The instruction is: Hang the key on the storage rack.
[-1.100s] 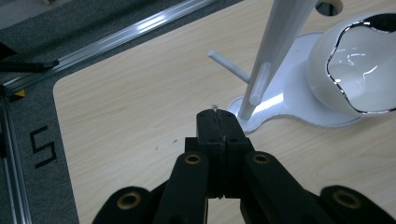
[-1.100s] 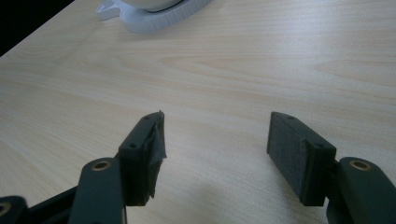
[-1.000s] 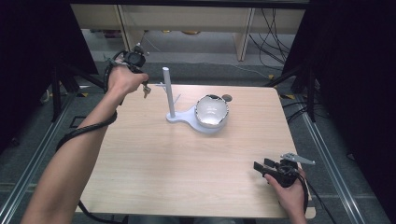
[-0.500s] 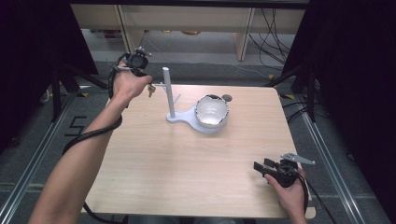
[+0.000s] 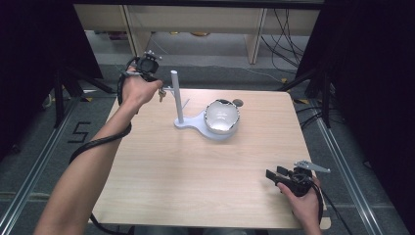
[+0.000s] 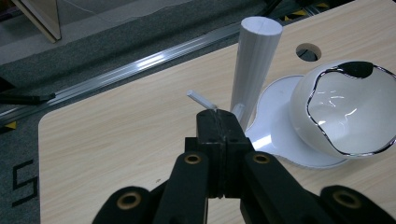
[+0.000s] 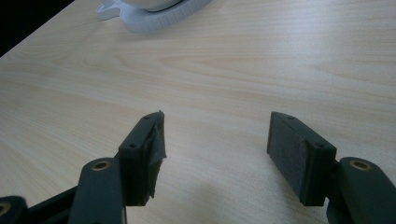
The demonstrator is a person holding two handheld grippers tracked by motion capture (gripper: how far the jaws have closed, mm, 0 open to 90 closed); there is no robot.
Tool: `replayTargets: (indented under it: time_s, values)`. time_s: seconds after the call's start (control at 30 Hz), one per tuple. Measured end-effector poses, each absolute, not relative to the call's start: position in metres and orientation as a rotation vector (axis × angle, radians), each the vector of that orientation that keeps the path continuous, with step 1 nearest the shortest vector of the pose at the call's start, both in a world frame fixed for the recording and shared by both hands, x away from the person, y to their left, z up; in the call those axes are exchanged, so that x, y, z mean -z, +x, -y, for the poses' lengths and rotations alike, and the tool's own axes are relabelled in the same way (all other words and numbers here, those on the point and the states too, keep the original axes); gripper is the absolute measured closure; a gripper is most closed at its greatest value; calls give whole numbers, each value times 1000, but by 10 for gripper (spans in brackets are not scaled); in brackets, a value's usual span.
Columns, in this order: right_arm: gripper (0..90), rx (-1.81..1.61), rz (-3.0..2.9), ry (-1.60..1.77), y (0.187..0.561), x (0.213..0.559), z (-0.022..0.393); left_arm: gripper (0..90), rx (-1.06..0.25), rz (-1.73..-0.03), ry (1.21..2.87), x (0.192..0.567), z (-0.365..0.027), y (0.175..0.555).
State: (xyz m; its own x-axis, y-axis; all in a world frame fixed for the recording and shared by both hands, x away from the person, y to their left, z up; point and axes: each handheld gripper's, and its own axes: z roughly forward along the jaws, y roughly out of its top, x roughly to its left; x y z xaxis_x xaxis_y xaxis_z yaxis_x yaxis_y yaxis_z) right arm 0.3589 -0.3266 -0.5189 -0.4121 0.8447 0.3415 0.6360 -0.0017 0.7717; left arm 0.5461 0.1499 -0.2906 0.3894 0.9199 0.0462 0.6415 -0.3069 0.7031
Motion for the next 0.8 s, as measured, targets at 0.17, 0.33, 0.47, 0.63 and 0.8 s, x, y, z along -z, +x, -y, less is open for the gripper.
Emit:
replayTargets:
  time_s: [0.17, 0.33, 0.47, 0.63, 0.8]
  values:
    - [379, -1360, -2049, 1545, 359, 519, 328, 895, -601, -1341, 2055, 292, -150, 548]
    - [378, -1357, -2049, 1545, 359, 519, 328, 895, -611, -1336, 2057, 291, -147, 549]
    - [378, -1405, -2025, 1540, 360, 521, 327, 895, -617, -1336, 2060, 293, -145, 550]
    - [378, -1423, -2012, 1606, 358, 519, 326, 894, -648, -1322, 2071, 292, -139, 550]
    - [377, -1420, -2024, 1560, 359, 520, 326, 899, -647, -1313, 2062, 291, -132, 549]
